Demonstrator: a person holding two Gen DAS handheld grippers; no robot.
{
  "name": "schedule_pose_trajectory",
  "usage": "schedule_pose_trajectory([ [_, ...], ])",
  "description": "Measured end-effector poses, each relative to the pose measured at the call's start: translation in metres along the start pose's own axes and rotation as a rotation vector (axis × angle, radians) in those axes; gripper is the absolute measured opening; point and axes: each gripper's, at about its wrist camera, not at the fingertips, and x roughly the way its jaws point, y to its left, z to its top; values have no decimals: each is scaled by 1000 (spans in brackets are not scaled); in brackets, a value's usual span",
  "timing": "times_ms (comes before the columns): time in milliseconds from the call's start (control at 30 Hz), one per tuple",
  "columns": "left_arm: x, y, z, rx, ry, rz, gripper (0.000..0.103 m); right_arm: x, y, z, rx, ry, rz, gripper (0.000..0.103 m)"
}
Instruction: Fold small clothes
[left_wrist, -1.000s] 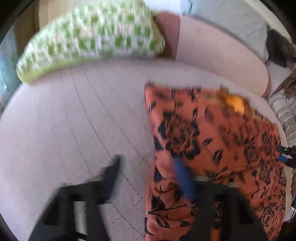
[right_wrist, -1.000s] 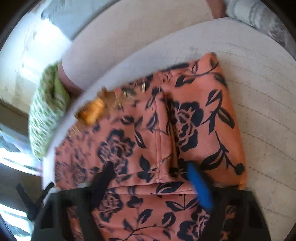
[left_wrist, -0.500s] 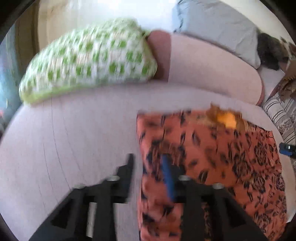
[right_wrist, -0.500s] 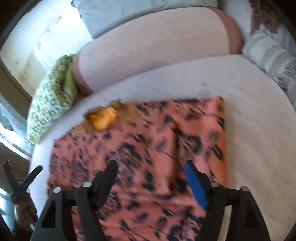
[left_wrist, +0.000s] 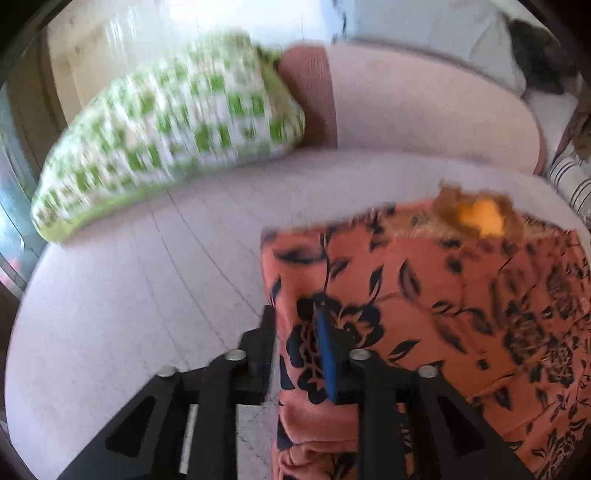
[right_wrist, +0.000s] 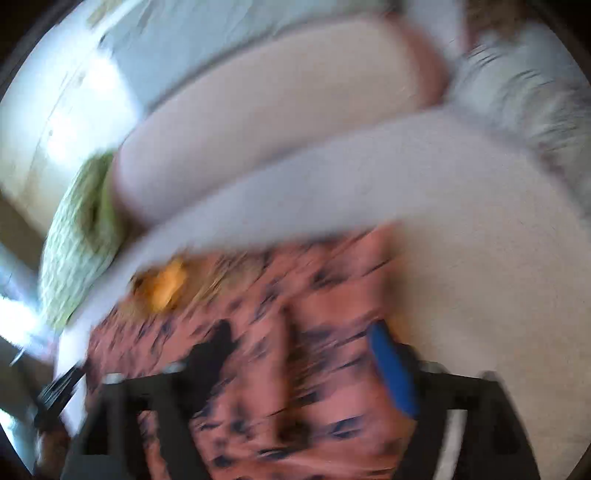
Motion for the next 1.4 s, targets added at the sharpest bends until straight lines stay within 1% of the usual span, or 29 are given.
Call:
schedule_pose_trajectory([
  [33, -9, -2, 1, 2, -39, -8, 39, -4, -11, 6, 16, -25, -39, 86],
  [100, -17, -9, 2, 12, -73, -31, 44, 4, -31, 16, 62, -5, -39, 86],
  [167, -13, -18, -1, 37, -51, -54, 44, 19, -35, 22, 69, 25, -30, 86],
  [200, -7, -21, -4, 49, -32, -49, 44, 28, -36, 25, 68, 47, -18, 80],
  [233, -1, -22, -6, 53, -14, -44, 44, 36, -41, 29, 79, 72, 7, 70],
  [267, 5, -24, -12, 51, 15, -40, 44, 48, -38, 31, 78, 117, 21, 36],
  [300, 7, -25, -18, 46, 39, -40, 44, 51, -43, 28, 62, 134, -9, 26],
  [367, 15, -22, -25, 37, 65, -36, 44, 59, -48, 29, 41, 120, -44, 22],
  [433, 8, -19, -22, 29, 52, -42, 44, 53, -49, 30, 60, 93, -46, 22],
  [467, 8, -19, -18, 27, 45, -46, 44, 45, -48, 29, 75, 76, -45, 29],
  [567, -8, -13, -14, 14, 5, -59, 44, 15, -53, 25, 101, 43, 2, 30],
  [633, -16, -9, -14, -1, -14, -76, 45, -6, -38, 14, 71, 73, 118, 31],
  [667, -16, -7, -16, -8, -15, -82, 48, -13, -30, 3, 64, 124, 227, 34],
  [700, -16, -6, -17, -18, -5, -87, 50, -14, -26, -6, 53, 170, 286, 45],
  [733, -10, -2, -21, -40, 27, -94, 50, -12, -24, -16, 36, 210, 294, 54],
  [767, -3, 0, -24, -58, 65, -100, 50, -5, -30, -26, 28, 234, 241, 60],
  [800, 5, 5, -29, -88, 110, -110, 51, 7, -43, -34, 58, 263, 194, 51],
  [833, 7, 12, -33, -123, 140, -113, 51, 10, -60, -37, 146, 251, 217, 44],
  [867, 0, 16, -34, -147, 131, -117, 51, -1, -65, -36, 221, 232, 224, 42],
  [900, -11, 21, -34, -162, 118, -118, 51, -16, -57, -34, 213, 219, 218, 59],
  [933, -24, 25, -34, -167, 91, -120, 52, -31, -47, -34, 174, 192, 227, 66],
  [1000, -49, 31, -40, -184, 52, -102, 66, -61, -24, -40, 79, 114, 294, 77],
  [1067, -72, 36, -57, -223, 48, -122, 71, -59, -17, -53, 34, 146, 326, 82],
  [1133, -89, 38, -78, -249, 88, -134, 71, -28, -31, -68, 44, 237, 222, 80],
  [1167, -99, 37, -90, -258, 110, -141, 71, -30, -41, -73, 89, 202, 229, 73],
  [1233, -121, 37, -111, -265, 117, -151, 71, -54, -36, -71, 122, 183, 218, 74],
  [1300, -145, 36, -131, -271, 103, -157, 71, -85, -21, -72, 77, 139, 249, 74],
  [1367, -166, 33, -148, -285, 101, -178, 71, -109, -13, -85, 61, 118, 256, 74],
  [1400, -172, 32, -152, -287, 101, -183, 71, -122, -11, -99, 66, 128, 296, 77],
])
